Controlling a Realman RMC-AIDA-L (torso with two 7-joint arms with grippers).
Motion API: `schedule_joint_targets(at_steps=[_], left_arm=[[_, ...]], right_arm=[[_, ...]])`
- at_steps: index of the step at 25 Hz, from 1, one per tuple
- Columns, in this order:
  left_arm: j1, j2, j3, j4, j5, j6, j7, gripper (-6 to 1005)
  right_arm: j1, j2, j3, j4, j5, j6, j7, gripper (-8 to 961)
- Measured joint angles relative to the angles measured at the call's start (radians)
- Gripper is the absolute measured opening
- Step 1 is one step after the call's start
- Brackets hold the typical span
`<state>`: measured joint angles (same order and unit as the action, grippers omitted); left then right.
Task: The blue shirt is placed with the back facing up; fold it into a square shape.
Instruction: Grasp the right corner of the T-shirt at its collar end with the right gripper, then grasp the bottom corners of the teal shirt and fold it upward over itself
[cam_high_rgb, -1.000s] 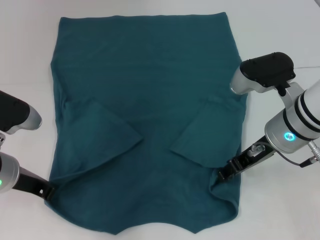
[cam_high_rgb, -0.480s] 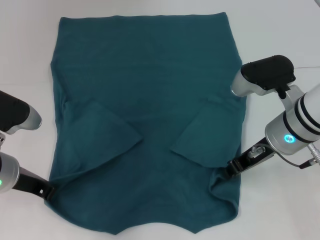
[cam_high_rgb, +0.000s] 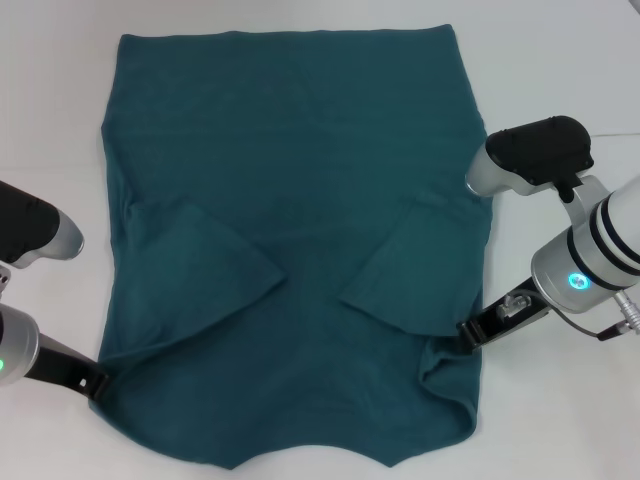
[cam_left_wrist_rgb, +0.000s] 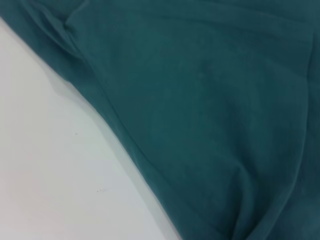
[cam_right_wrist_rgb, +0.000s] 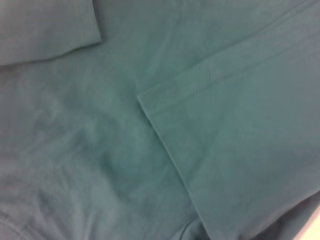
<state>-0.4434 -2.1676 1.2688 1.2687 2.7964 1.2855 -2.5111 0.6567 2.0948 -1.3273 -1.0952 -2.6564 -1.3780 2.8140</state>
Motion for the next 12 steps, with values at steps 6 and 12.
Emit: schedule_joint_targets(at_steps=[6,12], left_arm=[[0.0,0.0,-0.006,0.0,0.0,0.0,0.0,61],[-0.005,0.002,-0.011,0.0,0.006,0.008,0.0,64]], right_arm=[[-0.011,-0.006,0.048,-0.025,-0.005,-0.025,-0.047,2],[-0.013,-0.009,0.09,-0.109,-0.066,-0.118,-0.097,-1]])
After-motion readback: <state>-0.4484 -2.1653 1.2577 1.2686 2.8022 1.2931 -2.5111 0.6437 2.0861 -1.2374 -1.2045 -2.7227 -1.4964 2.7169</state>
